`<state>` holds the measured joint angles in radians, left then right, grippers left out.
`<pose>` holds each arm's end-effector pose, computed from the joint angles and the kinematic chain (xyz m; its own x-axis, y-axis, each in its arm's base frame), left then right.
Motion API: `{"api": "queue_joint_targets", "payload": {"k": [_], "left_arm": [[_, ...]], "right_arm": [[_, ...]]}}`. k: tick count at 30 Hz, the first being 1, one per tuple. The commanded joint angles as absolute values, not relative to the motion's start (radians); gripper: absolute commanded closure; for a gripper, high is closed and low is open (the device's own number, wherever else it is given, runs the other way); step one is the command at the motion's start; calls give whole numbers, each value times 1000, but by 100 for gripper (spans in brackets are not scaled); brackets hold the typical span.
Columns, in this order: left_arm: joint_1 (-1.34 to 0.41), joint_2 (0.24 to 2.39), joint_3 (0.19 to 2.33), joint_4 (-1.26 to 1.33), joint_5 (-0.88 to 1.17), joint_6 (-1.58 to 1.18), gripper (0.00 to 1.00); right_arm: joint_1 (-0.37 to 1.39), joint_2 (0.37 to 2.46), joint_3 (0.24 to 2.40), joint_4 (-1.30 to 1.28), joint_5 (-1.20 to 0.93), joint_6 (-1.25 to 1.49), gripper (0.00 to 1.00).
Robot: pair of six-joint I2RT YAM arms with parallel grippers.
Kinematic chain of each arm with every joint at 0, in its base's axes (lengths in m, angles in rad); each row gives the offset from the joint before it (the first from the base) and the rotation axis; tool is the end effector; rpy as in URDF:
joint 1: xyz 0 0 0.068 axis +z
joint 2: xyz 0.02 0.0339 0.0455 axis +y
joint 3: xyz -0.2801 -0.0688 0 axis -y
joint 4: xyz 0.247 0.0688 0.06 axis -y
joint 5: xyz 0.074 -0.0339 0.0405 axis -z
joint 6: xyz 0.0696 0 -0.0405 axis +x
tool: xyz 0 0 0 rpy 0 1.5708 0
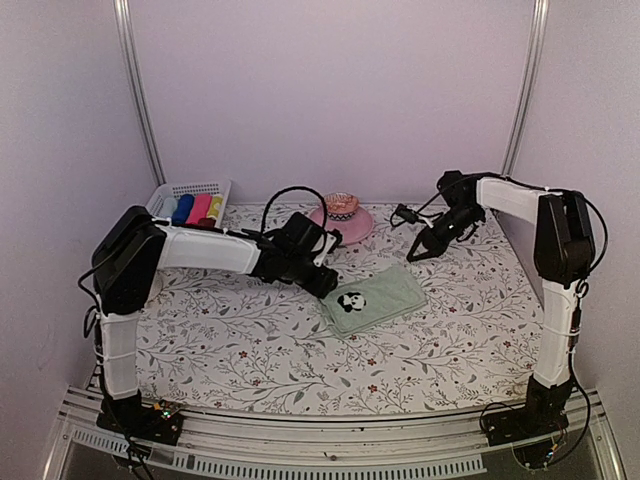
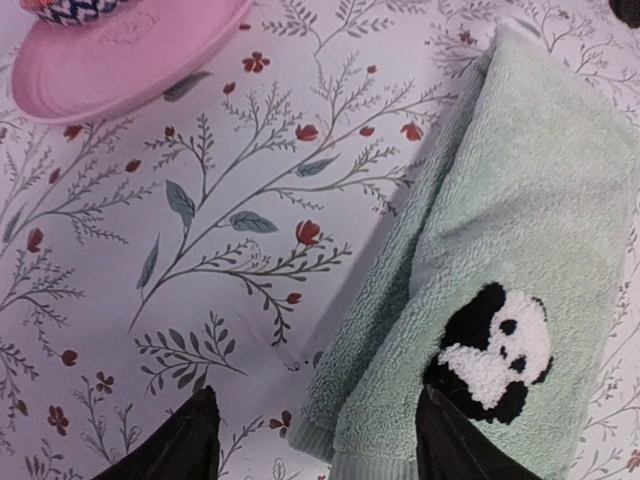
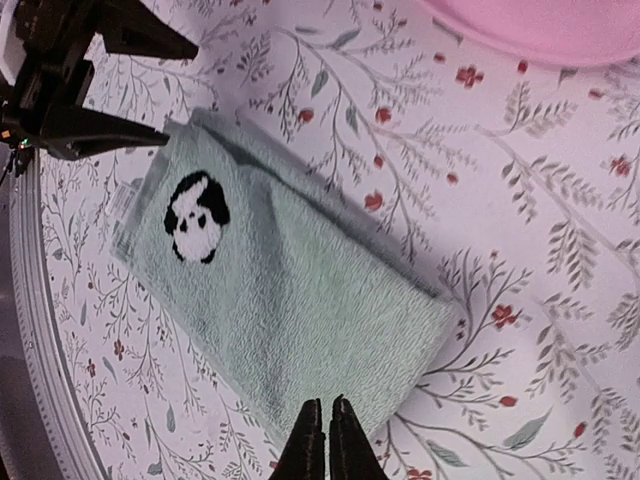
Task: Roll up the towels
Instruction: Smooth out the towel at the center of the board.
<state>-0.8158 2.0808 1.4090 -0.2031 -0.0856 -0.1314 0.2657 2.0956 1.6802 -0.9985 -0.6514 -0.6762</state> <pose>0.3328 -0.3450 0.1412 -0.6116 0.4594 -0.6441 0.6132 0.7897 -0.0189 0.4046 0.1538 0.1834 -0.5554 -0.6669 -0.4967 -0.8306 0.4168 0.3693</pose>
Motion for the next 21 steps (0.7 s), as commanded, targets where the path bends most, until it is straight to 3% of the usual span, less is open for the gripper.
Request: {"api": "queue_joint_targets", "payload": {"k": [1, 8, 21], "left_arm": [[-836, 1984, 1435, -204, -90, -110, 35], [-908, 2025, 1422, -218, 33, -124, 53], [-960, 2129, 1422, -258, 82, -165, 56]], "right_arm": [[269, 2112, 1817, -998, -670, -639, 94], [299, 2197, 1839, -975, -698, -622, 94], [312, 2324, 1808, -909, -650, -569, 95]]}}
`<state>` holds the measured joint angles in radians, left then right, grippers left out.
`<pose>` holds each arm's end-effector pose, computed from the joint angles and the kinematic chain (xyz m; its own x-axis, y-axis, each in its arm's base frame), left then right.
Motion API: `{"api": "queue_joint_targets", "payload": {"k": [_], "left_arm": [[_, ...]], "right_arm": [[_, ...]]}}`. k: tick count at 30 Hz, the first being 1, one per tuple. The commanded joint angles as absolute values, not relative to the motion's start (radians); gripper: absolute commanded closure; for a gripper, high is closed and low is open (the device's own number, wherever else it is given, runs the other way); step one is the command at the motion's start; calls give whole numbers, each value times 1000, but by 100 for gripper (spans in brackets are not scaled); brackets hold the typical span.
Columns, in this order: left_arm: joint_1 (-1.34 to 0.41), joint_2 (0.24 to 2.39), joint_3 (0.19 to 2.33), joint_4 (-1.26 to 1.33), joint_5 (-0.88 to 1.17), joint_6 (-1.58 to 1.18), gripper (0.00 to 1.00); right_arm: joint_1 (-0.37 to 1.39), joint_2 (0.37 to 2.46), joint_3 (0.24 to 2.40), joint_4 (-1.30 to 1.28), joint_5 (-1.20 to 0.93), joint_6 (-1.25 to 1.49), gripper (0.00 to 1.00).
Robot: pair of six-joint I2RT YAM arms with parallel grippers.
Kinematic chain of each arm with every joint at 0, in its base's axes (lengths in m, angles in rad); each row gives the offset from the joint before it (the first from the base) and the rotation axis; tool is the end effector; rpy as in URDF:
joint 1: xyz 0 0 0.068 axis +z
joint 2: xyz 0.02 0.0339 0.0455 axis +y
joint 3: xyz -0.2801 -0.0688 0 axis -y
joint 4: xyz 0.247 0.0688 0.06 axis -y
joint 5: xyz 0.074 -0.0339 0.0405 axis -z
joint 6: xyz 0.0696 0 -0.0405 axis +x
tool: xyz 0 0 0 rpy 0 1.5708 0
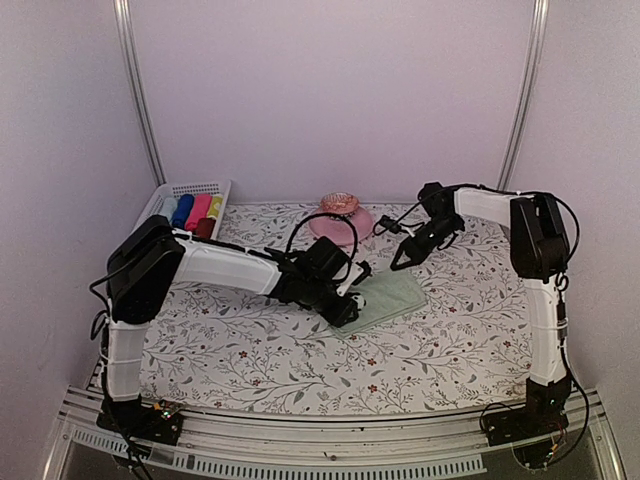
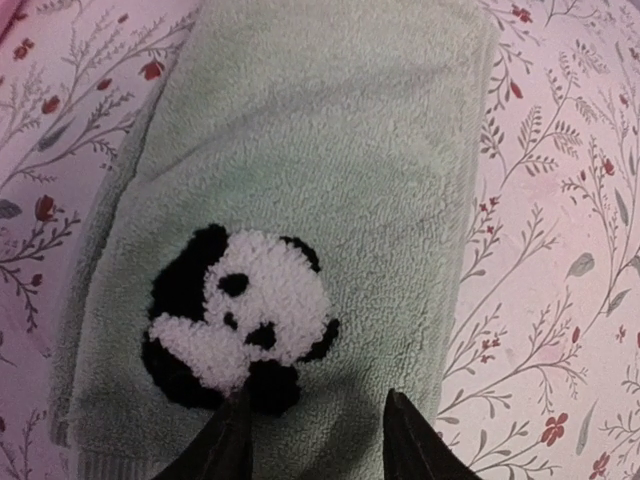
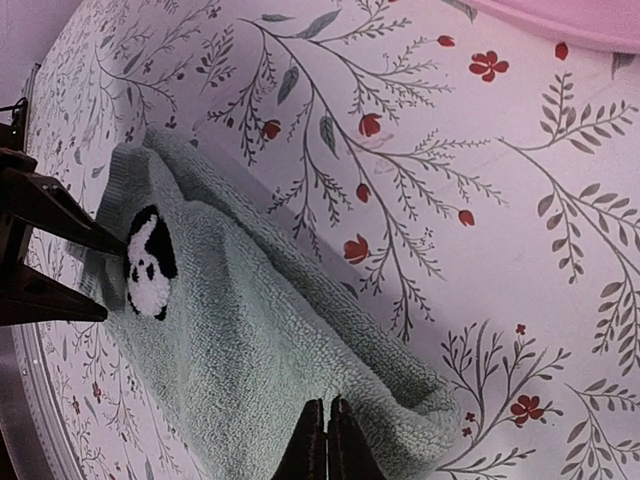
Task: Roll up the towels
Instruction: Smooth out the towel at the center of the board.
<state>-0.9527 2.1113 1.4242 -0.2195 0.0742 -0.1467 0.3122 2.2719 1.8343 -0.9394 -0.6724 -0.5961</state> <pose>0.2748 -0.3954 0.1305 -0.5741 0.5558 -0.6013 0.7635 0.6286 -0.1479 0.4383 0.1870 0.1512 -0.5738 -0.6467 -0.5025 -0.8176 0.4164 0.3977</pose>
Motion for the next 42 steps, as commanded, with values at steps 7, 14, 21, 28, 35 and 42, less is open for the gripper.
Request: {"api": "queue_joint_targets", "payload": {"k": [7, 14, 21, 28, 35, 42], "left_arm": [[-960, 2103, 1328, -267, 91, -201, 64], [-976, 2025, 1185, -236, 127, -248, 65], [-980, 1979, 1153, -231, 57, -252, 49], [-964, 1904, 1261, -248, -64, -192, 28], [-919, 1890, 1350, -243, -66, -137, 24], [-857, 1974, 1352, -198, 5, -125, 49]], "right_arm": [[295, 2339, 1751, -864, -560, -517, 95], [265, 2339, 1718, -847, -546, -504, 95], [266, 2328, 1721, -873, -609, -528, 95], [265, 2188, 1731, -946, -716, -603, 91], [265, 2083, 1688, -1022, -733, -642, 90], [264, 2056, 1530, -978, -671, -643, 95]]}}
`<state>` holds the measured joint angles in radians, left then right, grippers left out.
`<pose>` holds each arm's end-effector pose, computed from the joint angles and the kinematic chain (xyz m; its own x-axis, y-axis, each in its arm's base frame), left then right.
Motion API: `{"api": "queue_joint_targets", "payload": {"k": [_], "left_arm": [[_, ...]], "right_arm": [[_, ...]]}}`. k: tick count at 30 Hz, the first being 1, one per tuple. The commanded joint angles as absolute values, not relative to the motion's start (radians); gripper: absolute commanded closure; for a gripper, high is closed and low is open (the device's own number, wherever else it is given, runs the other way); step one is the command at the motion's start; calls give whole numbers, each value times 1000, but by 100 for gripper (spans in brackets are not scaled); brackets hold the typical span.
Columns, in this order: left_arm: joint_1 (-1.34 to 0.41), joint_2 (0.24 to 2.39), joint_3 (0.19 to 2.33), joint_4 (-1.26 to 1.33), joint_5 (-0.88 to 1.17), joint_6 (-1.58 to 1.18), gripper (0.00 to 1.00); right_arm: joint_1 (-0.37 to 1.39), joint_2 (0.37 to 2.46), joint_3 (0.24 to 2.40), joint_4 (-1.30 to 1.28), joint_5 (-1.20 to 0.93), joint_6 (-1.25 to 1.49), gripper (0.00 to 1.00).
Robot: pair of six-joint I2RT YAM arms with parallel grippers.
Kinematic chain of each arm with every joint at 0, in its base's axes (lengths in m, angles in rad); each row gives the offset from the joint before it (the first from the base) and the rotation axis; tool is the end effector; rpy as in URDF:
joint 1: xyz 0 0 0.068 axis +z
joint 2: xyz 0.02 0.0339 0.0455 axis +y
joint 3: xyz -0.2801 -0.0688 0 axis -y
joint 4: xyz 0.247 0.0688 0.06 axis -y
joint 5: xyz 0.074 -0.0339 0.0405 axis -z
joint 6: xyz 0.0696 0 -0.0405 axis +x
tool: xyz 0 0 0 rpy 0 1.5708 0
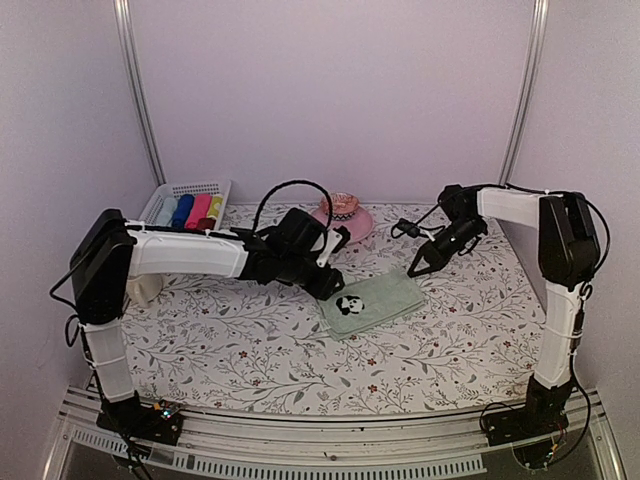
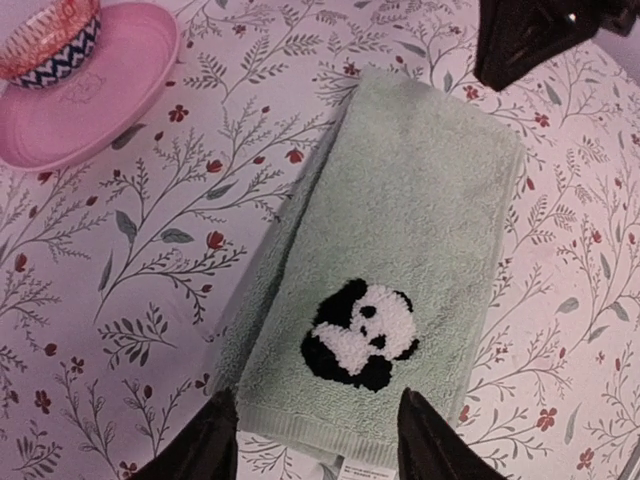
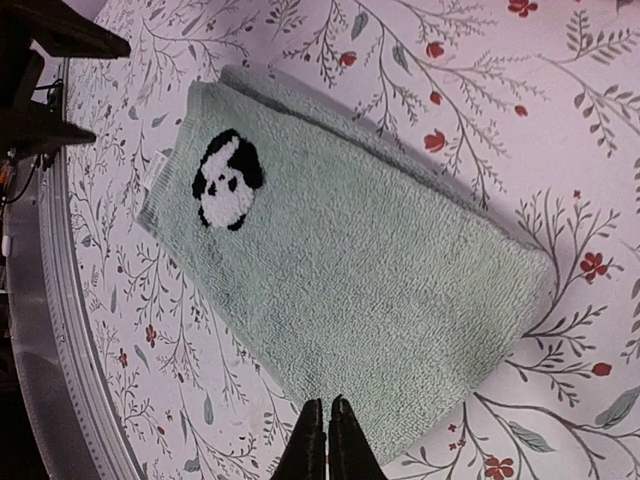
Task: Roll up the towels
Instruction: Smooth out the towel at the center of the board.
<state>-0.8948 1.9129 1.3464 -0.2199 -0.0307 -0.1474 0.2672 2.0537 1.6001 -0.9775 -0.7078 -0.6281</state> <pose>0.2870 -0.3544 0.1938 -0.5506 0.4518 -0.7019 0.6928 0.7164 -0.0823 0.3893 0.1535 0.1816 -0.6036 -0.6281 -0.4910 -0.7942 0.4200 0.4391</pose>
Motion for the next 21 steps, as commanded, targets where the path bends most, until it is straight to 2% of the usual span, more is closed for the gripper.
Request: {"api": "queue_joint_targets", "payload": {"k": [1, 4, 11, 18, 21], "left_arm": [[-852, 2002, 1357, -196, 9, -122, 51], [-839, 2057, 1370, -193, 14, -114, 56], [-824, 2144, 1389, -186, -21, -103, 57], [-815, 2184, 1409, -185, -31, -97, 56], [-816, 2195, 1424, -188, -36, -95, 50]], "right_arm": [[263, 2059, 1516, -972, -661, -641, 96], [261, 2066, 1483, -946, -625, -633, 96], [261, 2104, 1424, -897, -507, -613, 97], [261, 2102, 1355, -876, -384, -618, 97], [262, 2090, 1371, -895, -409, -631, 97]]}}
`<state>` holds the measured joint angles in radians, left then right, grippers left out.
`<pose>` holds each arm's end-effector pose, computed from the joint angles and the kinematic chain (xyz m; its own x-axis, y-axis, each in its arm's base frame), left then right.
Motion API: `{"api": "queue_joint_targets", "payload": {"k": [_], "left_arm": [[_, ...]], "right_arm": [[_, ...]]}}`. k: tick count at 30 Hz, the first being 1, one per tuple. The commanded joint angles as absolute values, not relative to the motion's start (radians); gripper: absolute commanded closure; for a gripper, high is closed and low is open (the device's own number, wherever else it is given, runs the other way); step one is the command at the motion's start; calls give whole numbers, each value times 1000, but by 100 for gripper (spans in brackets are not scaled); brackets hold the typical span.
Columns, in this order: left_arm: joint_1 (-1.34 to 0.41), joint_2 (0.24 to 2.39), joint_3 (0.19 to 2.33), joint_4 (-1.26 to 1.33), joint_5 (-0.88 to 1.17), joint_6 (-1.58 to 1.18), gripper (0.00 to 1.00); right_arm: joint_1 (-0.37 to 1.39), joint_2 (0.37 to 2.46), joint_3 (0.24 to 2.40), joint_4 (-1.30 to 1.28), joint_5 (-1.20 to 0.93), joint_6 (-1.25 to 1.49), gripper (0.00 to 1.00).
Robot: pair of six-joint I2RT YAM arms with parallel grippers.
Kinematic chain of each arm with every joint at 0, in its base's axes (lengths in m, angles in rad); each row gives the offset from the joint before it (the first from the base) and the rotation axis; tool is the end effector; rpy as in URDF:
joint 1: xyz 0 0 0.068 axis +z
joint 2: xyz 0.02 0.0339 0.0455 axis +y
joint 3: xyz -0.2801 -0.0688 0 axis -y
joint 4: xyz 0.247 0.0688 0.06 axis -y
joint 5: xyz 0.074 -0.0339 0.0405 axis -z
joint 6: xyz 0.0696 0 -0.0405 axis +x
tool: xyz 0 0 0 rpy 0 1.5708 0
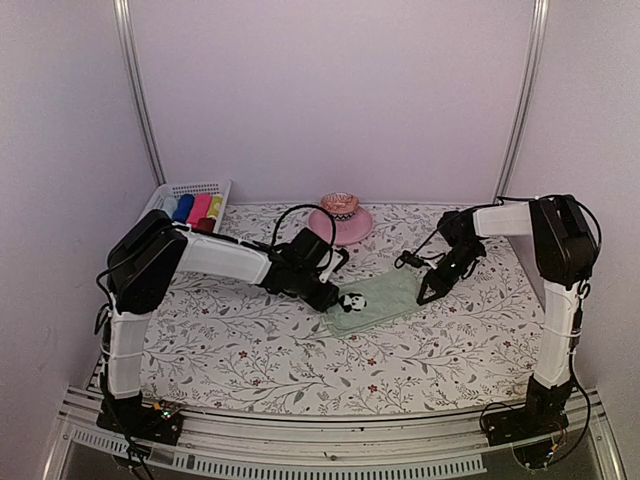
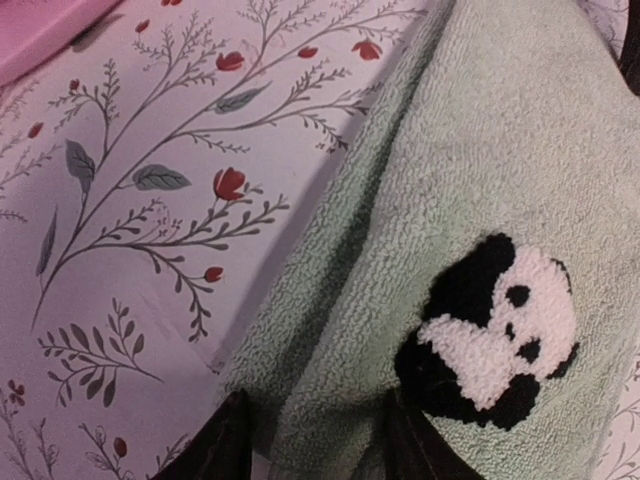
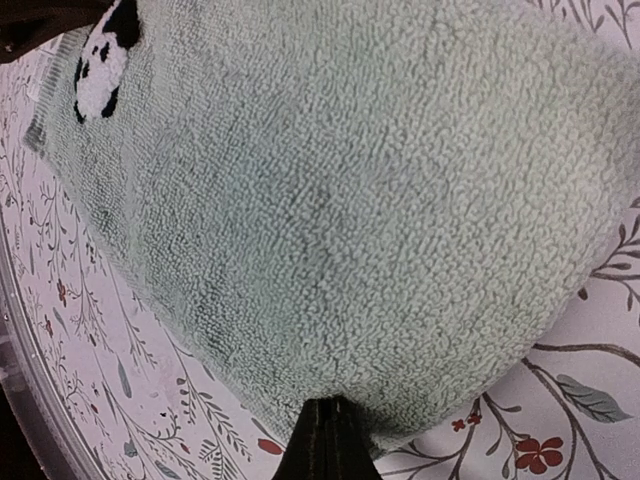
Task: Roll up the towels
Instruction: Smooth out the towel at the center of the board.
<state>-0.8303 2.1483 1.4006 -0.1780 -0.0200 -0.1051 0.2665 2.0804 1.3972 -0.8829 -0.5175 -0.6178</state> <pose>0.3256 -0.3542 0.1095 -0.6127 0.5149 -0.5996 0.6693 0.7415 -0.0472 0.3640 0.1351 0.1141 -0.6525 -0.6999 -0.2904 -0.7472 0.5304 0.4005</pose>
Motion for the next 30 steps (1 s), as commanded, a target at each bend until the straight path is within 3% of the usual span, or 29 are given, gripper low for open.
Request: {"api": "queue_joint_targets", "payload": {"k": [1, 9, 16, 25, 27, 30], "left_arm": [[-816, 2194, 1426, -186, -40, -94, 47], [-792, 2175, 1492, -198, -122, -83, 26], [-782, 2185, 1535, -229, -195, -78, 18], [-802, 2075, 1389, -171, -120, -89, 5], [-806, 2077, 1385, -189, -126, -87, 5], [-808, 2099, 1396, -211, -149, -81, 5]], "right_arm": [[261, 2081, 1387, -906, -429, -638, 97], [270, 2002, 1618, -956, -476, -655, 88], [334, 2045, 1736, -889, -320, -633, 82], [448, 1998, 1689, -795, -244, -638, 43], [448, 1987, 1676, -784, -241, -629, 2], [448, 1966, 1644, -755, -223, -616, 1]]}}
